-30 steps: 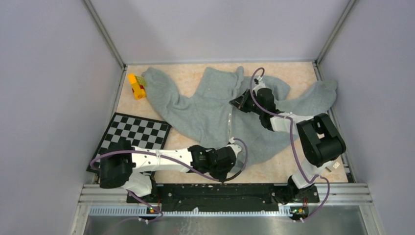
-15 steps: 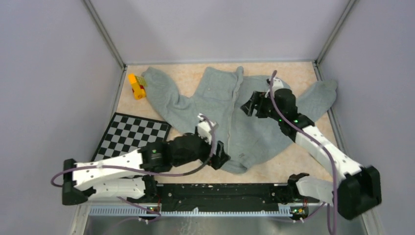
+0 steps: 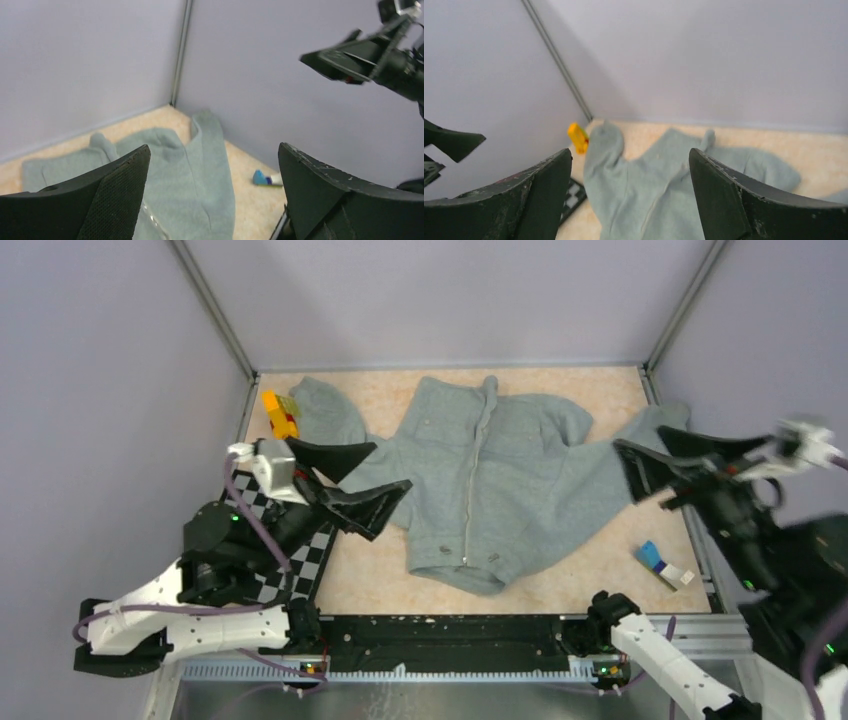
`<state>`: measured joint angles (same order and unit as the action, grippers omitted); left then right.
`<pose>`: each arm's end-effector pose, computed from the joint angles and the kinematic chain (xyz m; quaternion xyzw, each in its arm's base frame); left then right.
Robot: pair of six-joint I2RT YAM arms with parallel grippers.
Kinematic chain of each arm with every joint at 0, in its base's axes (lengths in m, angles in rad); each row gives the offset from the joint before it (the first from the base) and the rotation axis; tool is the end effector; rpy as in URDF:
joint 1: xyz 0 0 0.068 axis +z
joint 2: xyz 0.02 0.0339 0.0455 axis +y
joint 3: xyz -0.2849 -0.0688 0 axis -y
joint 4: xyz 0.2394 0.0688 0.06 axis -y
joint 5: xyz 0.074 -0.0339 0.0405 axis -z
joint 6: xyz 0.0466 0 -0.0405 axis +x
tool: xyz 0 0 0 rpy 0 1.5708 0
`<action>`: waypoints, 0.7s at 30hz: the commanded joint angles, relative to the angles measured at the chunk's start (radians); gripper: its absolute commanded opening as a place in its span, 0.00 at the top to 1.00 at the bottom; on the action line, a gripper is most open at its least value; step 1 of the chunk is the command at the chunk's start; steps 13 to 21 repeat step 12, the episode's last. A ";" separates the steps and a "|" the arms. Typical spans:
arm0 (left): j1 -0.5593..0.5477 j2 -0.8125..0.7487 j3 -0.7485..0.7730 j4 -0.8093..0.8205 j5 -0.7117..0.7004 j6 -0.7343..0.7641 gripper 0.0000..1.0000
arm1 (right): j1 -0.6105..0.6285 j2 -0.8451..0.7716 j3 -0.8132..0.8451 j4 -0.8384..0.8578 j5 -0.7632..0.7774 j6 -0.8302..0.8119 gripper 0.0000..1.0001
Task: Zip up the jacket
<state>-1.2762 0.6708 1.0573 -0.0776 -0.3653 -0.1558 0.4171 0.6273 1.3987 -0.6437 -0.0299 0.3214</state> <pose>0.0473 -0.0984 0.4721 0.1840 0.5694 -0.4403 0.6694 0.0349 0.0170 0.5060 -0.0428 0.6592 0.2801 0.6965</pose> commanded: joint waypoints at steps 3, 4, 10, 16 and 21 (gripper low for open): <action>0.003 -0.039 0.107 0.070 0.000 0.140 0.01 | 0.008 -0.094 0.181 -0.094 0.161 -0.070 0.14; 0.004 -0.047 0.117 0.070 0.003 0.147 0.01 | 0.009 -0.104 0.187 -0.090 0.172 -0.074 0.14; 0.003 -0.080 0.141 0.070 -0.004 0.190 0.01 | 0.008 -0.128 0.133 -0.072 0.168 -0.090 0.13; 0.003 -0.085 0.137 0.070 -0.006 0.188 0.01 | 0.009 -0.136 0.099 -0.055 0.165 -0.090 0.12; 0.003 -0.085 0.137 0.070 -0.006 0.188 0.01 | 0.009 -0.136 0.099 -0.055 0.165 -0.090 0.12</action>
